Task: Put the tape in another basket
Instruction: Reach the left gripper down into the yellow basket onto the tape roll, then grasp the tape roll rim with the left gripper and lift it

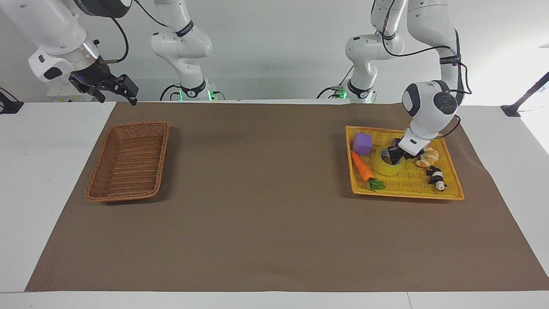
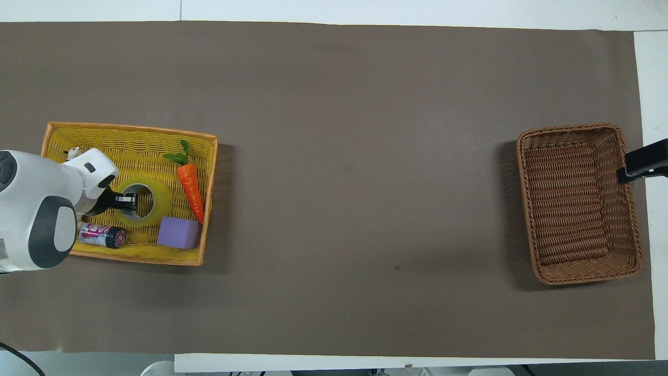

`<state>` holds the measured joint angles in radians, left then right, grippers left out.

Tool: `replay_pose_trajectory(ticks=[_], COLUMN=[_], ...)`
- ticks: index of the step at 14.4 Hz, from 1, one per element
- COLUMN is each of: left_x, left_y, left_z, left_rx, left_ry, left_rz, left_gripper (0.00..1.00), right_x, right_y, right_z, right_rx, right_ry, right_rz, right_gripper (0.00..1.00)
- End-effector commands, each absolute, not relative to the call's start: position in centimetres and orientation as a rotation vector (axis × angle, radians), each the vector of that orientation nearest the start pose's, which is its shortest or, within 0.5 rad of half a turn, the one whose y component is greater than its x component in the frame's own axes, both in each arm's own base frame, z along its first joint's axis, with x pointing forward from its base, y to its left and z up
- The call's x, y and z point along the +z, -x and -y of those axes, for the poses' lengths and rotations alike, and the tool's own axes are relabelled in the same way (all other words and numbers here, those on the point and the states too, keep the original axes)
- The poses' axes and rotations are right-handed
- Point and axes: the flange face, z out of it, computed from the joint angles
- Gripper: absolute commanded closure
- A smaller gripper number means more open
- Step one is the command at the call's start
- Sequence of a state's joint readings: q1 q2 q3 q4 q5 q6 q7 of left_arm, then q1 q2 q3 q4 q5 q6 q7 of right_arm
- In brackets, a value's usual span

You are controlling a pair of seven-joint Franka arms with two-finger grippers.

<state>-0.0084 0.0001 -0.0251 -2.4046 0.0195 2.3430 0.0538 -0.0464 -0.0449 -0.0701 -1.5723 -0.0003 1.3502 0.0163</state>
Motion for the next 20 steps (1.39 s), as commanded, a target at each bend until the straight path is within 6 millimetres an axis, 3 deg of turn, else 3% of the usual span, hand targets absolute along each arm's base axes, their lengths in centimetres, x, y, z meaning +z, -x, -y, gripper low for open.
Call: replay_pose_trajectory(ticks=[1,3,6,8,11,14,18,20], left_x=[30.0,30.1,31.9,35.4,40.0,42.3,44.2,45.1], left_y=[-47.5,-47.6,-50.0,-52.6,-56.6,-57.2,-55.3,-54.7], left_z=[1.4,1.4,1.3,1.4,2.8,9.7,20.0,23.0], left_rx=[0.096,0.094,0.101,0.110,0.114,0.154,0.177,0.224], left_ry=[3.125,3.125,3.126,3.125,3.130,3.149,3.259,3.349], left_rz=[-0.148,-0.139,-0.133,-0.126,-0.008,0.074,0.198,0.326], left_gripper=[0.78,1.00,1.00,1.00,1.00,1.00,1.00,1.00], right_x=[63.0,63.0,63.1,63.3,63.1,63.3,63.2,62.3], right_y=[-50.8,-50.8,-50.8,-51.0,-51.1,-51.6,-52.0,-51.1], right_z=[6.2,6.2,6.9,7.6,6.7,6.0,5.0,5.1], right_rx=[0.265,0.263,0.249,0.212,0.217,0.149,0.092,0.085], right_ry=[3.112,3.112,3.112,3.110,3.113,2.998,2.797,2.625], right_rz=[-0.176,-0.176,-0.203,-0.224,-0.183,-0.114,-0.072,-0.111], right_gripper=[0.00,0.00,0.00,0.00,0.00,0.00,0.00,0.00])
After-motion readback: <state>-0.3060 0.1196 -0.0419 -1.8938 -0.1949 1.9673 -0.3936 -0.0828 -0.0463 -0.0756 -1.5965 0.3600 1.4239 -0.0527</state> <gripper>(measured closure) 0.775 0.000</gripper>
